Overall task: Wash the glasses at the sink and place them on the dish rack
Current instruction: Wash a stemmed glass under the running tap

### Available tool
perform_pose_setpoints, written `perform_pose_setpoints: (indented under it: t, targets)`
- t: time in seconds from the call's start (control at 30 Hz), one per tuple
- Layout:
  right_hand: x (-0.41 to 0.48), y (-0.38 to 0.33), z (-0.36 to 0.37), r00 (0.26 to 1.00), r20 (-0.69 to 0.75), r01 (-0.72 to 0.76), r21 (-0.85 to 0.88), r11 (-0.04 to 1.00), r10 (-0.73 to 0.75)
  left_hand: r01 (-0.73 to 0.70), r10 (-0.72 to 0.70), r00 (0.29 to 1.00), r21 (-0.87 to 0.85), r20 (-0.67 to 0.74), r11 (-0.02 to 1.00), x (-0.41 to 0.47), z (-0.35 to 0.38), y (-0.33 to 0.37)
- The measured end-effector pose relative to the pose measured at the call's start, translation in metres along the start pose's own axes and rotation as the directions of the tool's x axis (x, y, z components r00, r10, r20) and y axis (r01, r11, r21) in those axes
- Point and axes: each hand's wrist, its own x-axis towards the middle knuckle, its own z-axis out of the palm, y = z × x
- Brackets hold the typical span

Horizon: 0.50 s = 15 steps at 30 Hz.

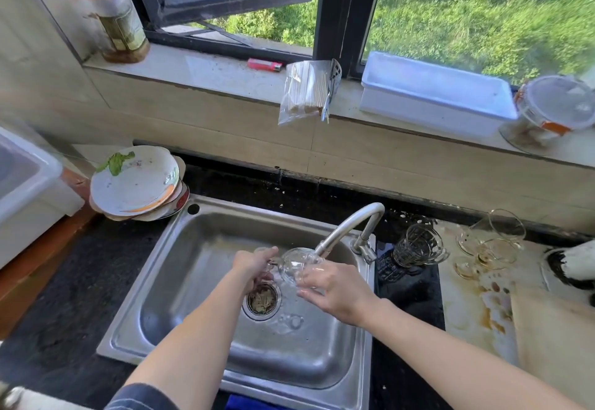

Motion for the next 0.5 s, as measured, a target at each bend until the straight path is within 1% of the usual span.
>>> perform_pose_setpoints:
  t: [0.03,0.07,0.1,0.17,0.2,0.23,0.27,0.3,0.33,0.37,0.4,0.43,0.5]
  targets:
    - [-0.001,0.002,0.002,0.997,-0.076,-0.009,0.046,0.999,0.012,0.011,-0.011,1.000,-0.008,0.009,1.000,-0.002,-0.002,0.000]
    - [-0.001,0.001,0.003,0.985,-0.156,-0.049,0.131,0.990,0.069,0.023,-0.021,0.999,-0.062,0.040,0.998,-0.005,-0.001,0.000]
    - [0.000,-0.003,0.004,0.963,-0.210,-0.111,0.253,0.961,0.166,0.036,-0.021,0.996,-0.179,0.084,0.983,-0.009,0.002,-0.001]
    - [0.008,-0.015,0.009,0.899,-0.232,-0.235,0.461,0.856,0.372,0.049,0.000,0.993,-0.419,0.116,0.907,-0.015,0.011,-0.003]
    - [0.010,-0.021,0.010,0.881,-0.215,-0.262,0.522,0.812,0.422,0.032,0.009,0.997,-0.484,0.082,0.874,-0.014,0.014,-0.004]
    - [0.009,-0.023,0.011,0.888,-0.196,-0.260,0.532,0.806,0.416,0.010,0.016,0.999,-0.503,0.047,0.864,-0.011,0.014,-0.006]
    - [0.006,-0.020,0.011,0.915,-0.162,-0.248,0.493,0.834,0.369,-0.011,0.023,1.000,-0.483,0.019,0.875,-0.008,0.012,-0.009]
    - [0.002,-0.016,0.011,0.948,-0.102,-0.235,0.410,0.881,0.300,-0.025,0.030,1.000,-0.435,0.004,0.900,-0.005,0.010,-0.011]
    - [0.000,-0.011,0.009,0.971,-0.040,-0.215,0.278,0.936,0.235,-0.029,0.032,0.999,-0.348,0.004,0.937,-0.003,0.008,-0.012]
    - [0.000,-0.004,0.010,0.981,-0.017,-0.187,0.139,0.972,0.191,-0.022,0.027,0.999,-0.250,0.018,0.968,-0.002,0.008,-0.011]
    - [0.001,0.000,0.012,0.987,-0.024,-0.158,0.045,0.986,0.159,-0.008,0.014,0.999,-0.160,0.037,0.987,-0.002,0.008,-0.010]
    - [0.001,0.001,0.012,0.990,-0.046,-0.132,-0.009,0.991,0.132,0.008,-0.003,0.999,-0.098,0.046,0.995,-0.002,0.008,-0.008]
    - [-0.002,0.003,0.012,0.997,-0.058,-0.058,-0.043,0.997,0.056,0.022,-0.020,0.999,-0.033,0.038,0.999,0.002,0.006,-0.005]
